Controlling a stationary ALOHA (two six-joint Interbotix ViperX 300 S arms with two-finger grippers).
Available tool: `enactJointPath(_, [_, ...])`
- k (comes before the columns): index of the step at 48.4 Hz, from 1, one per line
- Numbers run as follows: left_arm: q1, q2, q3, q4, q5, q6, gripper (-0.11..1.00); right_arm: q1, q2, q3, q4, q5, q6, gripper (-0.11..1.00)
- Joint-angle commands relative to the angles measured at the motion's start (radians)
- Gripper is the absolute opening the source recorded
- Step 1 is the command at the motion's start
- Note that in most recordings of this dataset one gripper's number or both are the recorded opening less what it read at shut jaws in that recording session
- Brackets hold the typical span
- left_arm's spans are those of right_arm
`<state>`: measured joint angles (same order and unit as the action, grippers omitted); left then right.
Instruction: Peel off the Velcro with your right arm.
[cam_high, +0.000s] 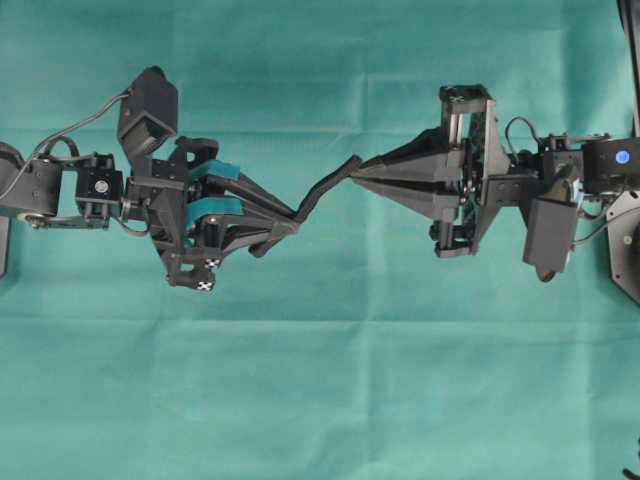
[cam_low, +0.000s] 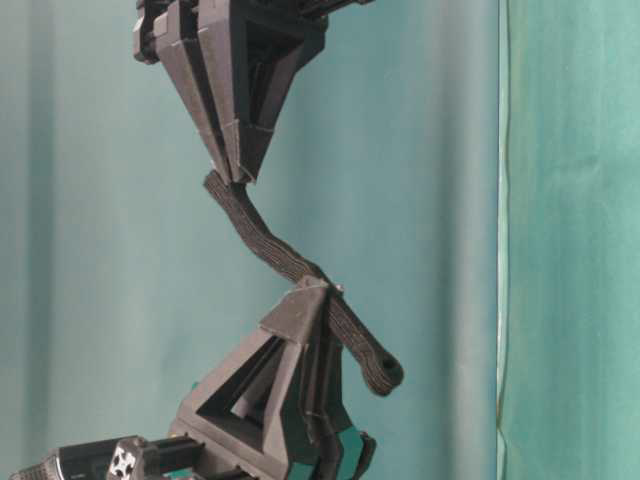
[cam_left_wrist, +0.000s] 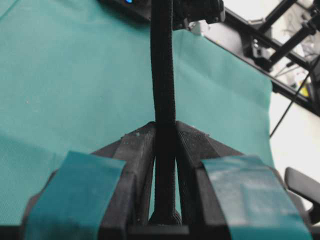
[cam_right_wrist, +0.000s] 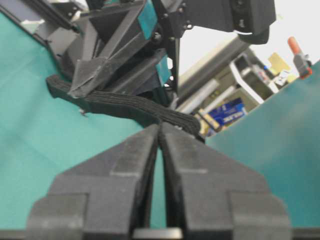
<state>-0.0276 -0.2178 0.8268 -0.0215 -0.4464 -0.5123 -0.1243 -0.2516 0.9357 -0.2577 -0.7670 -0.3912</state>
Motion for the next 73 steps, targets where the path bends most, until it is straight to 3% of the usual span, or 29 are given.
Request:
enactJointPath(1, [-0.002, -0.009, -0.012, -0.002, -0.009, 0.002, 0.1, 0.003, -0.008, -0.021, 0.003, -0.011, 0.002, -0.09])
enactJointPath(35, [-0.005, -0.009, -0.015, -0.002, -0.008, 0.003, 0.1, 0.005, 0.015, -0.017, 0.002, -0.011, 0.006, -0.09])
enactJointPath(73, [-0.005, -0.009, -0.02, -0.002, -0.009, 0.005, 0.1, 0.069, 0.115, -0.075, -0.002, -0.005, 0.006, -0.09])
